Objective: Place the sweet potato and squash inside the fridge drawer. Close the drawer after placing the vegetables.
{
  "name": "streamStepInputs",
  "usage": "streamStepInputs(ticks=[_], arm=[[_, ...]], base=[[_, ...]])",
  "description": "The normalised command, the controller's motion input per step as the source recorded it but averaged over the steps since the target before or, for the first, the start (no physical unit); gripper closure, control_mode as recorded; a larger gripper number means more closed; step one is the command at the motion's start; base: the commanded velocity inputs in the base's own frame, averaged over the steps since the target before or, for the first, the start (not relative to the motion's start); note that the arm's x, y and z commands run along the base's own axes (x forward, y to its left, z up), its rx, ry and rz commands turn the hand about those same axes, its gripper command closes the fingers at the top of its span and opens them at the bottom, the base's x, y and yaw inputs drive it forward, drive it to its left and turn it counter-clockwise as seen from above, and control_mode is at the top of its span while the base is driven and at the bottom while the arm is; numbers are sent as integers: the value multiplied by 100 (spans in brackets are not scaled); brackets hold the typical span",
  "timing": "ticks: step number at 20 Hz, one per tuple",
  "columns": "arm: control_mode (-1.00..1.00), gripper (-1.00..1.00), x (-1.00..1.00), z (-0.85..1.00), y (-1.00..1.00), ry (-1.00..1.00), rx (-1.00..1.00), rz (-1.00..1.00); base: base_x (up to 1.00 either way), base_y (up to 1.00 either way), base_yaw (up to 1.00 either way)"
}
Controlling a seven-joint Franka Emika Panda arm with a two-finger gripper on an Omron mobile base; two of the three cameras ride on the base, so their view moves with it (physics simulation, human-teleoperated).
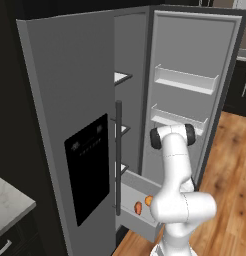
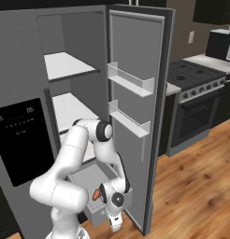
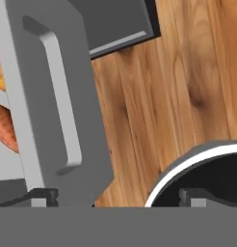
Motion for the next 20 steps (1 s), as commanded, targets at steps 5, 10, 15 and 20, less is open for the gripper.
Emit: streamStepInputs(ticks=[5, 10, 15, 20], arm=[[-100, -100, 44, -51, -3, 0, 0, 0], [-100, -100, 54, -56, -6, 0, 2, 2], [-100, -100, 56, -62, -6, 0, 6, 7], [-100, -100, 46, -50, -3, 0, 9, 6]], base=[[0, 0, 0], [0, 0, 0], [0, 0, 0], [0, 0, 0]])
